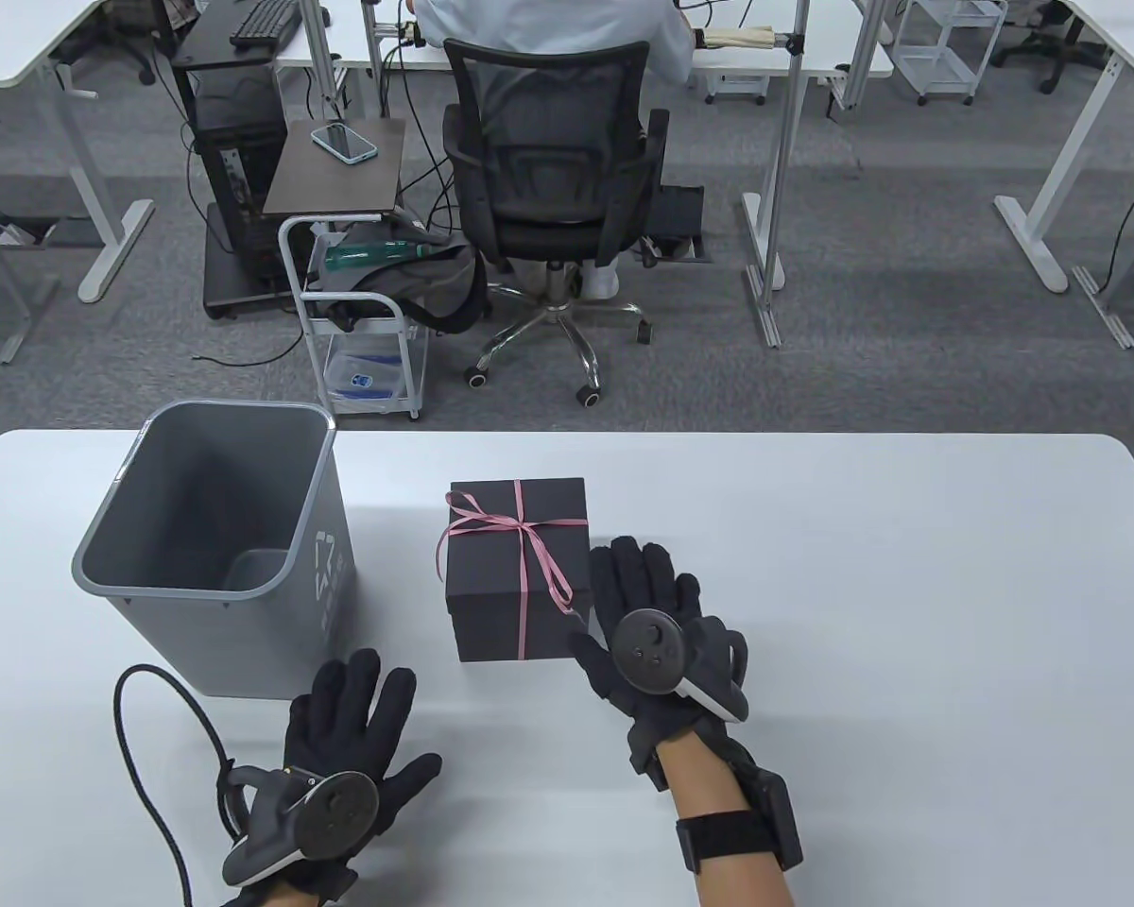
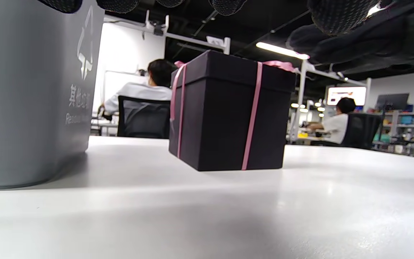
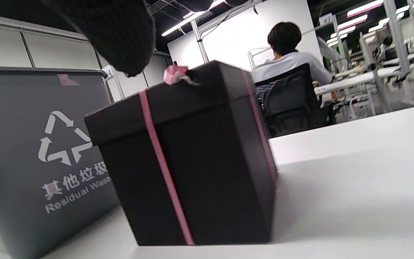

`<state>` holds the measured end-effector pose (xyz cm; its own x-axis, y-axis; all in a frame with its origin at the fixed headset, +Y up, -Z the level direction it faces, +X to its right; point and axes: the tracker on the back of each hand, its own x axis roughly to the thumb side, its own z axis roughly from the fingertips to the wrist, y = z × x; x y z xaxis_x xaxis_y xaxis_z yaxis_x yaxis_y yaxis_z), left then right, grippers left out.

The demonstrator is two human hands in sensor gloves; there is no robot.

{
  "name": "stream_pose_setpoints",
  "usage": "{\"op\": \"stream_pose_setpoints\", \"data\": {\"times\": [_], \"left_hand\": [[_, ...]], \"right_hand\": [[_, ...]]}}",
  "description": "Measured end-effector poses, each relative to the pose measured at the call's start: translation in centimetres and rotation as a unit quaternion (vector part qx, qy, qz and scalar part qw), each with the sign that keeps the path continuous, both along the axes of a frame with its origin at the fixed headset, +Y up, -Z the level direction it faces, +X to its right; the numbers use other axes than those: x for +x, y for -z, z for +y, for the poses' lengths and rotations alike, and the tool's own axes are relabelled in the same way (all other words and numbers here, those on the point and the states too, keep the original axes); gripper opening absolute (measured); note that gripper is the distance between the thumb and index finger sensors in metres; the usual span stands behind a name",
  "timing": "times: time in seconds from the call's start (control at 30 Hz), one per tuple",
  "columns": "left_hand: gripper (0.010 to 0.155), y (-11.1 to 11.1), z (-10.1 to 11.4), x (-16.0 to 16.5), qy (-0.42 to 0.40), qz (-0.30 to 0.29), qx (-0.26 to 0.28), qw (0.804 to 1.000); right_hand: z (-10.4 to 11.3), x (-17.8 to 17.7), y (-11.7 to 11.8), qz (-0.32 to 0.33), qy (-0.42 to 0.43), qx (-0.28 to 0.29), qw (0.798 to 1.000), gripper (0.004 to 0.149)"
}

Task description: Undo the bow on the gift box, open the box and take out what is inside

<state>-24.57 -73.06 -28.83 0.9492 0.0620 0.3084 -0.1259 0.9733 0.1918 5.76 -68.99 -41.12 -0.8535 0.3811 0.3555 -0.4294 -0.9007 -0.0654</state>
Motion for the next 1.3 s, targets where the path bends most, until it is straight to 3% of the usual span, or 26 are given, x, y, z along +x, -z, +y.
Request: {"op": "stream_pose_setpoints", "data": {"times": [0.23, 0.43, 0.53, 0.87, 1.2, 1.3], "left_hand": [[0.084, 0.1, -0.2, -0.1, -0.002, -0.001, -0.007, 1.000], [0.084, 0.1, -0.1, 0.1, -0.007, -0.005, -0.003, 1.000], [0.083, 0.0, -0.1, 0.0, -0.009, -0.004, -0.001, 1.000], [0.083, 0.1, -0.2, -0.2, -0.009, -0.001, -0.008, 1.000], [0.085, -0.2, 0.1, 0.0, 0.010, 0.005, 0.013, 1.000], [0.085, -0.6, 0.6, 0.1, 0.015, 0.014, 0.040, 0.999]], "right_hand": [[-0.4, -2.4, 4.3, 0.003, 0.063, -0.056, 0.996, 0.089], [-2.0, -2.9, 5.7, 0.001, 0.084, -0.089, 0.992, 0.089], [-2.3, -2.7, 5.7, 0.001, 0.104, -0.074, 0.992, 0.088], [-2.1, -1.0, 2.8, 0.013, 0.015, -0.066, 0.998, 0.093], [-2.9, 1.8, -2.1, 0.031, 0.032, -0.042, 0.998, 0.093], [-3.0, 2.3, -3.5, 0.030, 0.022, -0.035, 0.999, 0.093]]}}
